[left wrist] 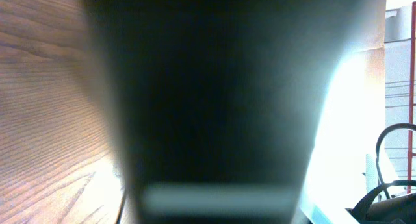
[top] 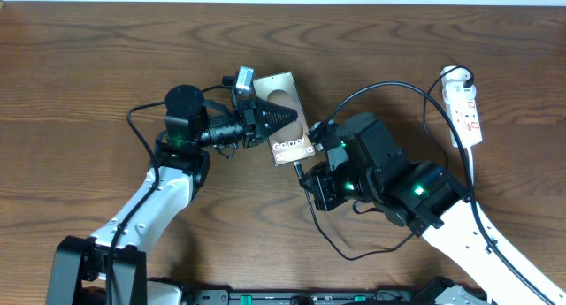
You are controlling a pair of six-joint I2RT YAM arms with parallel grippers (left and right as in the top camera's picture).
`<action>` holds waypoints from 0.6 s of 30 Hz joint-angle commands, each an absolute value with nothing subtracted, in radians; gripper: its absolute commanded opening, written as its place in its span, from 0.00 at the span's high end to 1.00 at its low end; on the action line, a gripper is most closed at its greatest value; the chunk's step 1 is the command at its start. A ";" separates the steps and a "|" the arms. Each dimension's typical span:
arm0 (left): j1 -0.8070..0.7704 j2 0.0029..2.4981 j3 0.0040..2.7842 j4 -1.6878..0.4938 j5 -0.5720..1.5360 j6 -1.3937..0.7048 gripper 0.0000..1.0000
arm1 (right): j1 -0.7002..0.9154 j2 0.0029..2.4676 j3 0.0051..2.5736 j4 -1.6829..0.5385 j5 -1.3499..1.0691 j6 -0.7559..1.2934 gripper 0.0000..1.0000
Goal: Plug charger to phone and switch on socket
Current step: 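Align the plug with the phone's charging port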
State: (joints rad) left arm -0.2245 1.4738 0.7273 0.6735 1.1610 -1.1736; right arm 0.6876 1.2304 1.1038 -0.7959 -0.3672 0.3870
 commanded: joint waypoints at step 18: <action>-0.226 1.470 0.741 0.607 1.223 -1.103 0.92 | 0.682 1.230 1.108 -0.612 -0.271 0.396 0.99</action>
State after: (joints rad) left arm -0.1986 1.4738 0.7307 0.6117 1.1145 -1.1473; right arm 0.6907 1.2346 1.0832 -0.6834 -0.3401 0.3939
